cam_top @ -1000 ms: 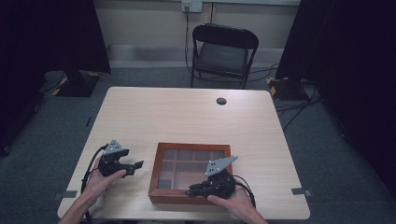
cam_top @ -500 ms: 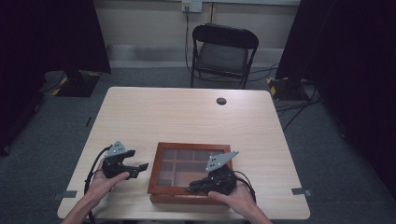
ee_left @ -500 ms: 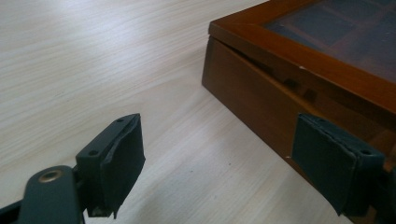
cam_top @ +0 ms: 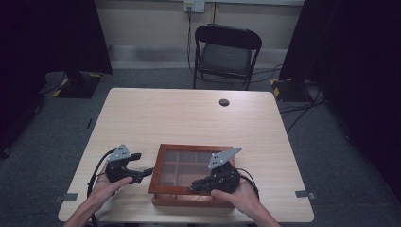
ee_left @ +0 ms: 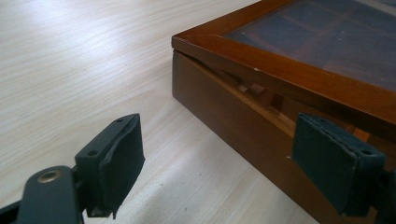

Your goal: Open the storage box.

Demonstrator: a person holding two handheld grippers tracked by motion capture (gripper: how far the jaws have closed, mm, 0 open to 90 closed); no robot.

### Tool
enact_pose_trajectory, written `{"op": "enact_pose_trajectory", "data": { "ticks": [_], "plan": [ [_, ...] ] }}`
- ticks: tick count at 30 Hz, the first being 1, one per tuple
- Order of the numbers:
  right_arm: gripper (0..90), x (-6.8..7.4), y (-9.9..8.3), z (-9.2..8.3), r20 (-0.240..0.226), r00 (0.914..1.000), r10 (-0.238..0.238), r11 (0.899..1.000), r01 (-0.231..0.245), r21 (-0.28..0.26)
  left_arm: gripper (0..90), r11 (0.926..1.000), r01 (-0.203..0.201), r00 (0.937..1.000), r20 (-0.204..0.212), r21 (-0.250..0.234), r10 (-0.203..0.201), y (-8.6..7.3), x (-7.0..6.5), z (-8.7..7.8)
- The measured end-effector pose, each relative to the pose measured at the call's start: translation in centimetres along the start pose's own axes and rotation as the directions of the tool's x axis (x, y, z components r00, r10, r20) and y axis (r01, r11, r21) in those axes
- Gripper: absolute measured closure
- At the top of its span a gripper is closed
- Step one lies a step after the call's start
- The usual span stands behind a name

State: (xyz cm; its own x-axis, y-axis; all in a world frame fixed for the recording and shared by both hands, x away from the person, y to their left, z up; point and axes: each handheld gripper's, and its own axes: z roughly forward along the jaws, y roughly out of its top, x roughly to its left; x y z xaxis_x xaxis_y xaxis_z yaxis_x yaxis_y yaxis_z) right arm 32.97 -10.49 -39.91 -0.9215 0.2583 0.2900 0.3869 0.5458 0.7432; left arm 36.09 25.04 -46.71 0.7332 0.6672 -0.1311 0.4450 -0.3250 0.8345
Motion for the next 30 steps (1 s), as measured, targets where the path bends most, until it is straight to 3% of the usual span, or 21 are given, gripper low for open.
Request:
{"op": "enact_pose_trajectory", "data": {
  "ticks": [7,13,26,30],
  "plan": [
    [82.9,0.0,0.8,-0.5,0.004,1.0,-0.005,1.0,0.005,0.0,16.1,0.9999,-0.012,0.9998,0.016,-0.008,0.012,0.2,-0.5,0.1],
    [82.9,-0.1,1.5,-1.1,0.001,1.0,-0.009,1.0,0.009,-0.007,16.0,0.9995,0.009,0.9989,0.046,-0.031,-0.008,0.3,-0.7,0.1],
    [82.4,-0.1,1.2,-1.2,0.002,0.9999,-0.017,0.999,0.017,-0.031,16.2,0.9987,-0.042,0.9981,0.044,-0.029,0.043,0.6,-1.4,0.5],
    [65.5,-0.1,0.9,-1.0,0.021,0.9997,0.008,0.999,-0.007,-0.039,15.9,0.9986,-0.052,0.9976,0.045,-0.011,0.052,0.5,-1.5,0.7]
  ]
}}
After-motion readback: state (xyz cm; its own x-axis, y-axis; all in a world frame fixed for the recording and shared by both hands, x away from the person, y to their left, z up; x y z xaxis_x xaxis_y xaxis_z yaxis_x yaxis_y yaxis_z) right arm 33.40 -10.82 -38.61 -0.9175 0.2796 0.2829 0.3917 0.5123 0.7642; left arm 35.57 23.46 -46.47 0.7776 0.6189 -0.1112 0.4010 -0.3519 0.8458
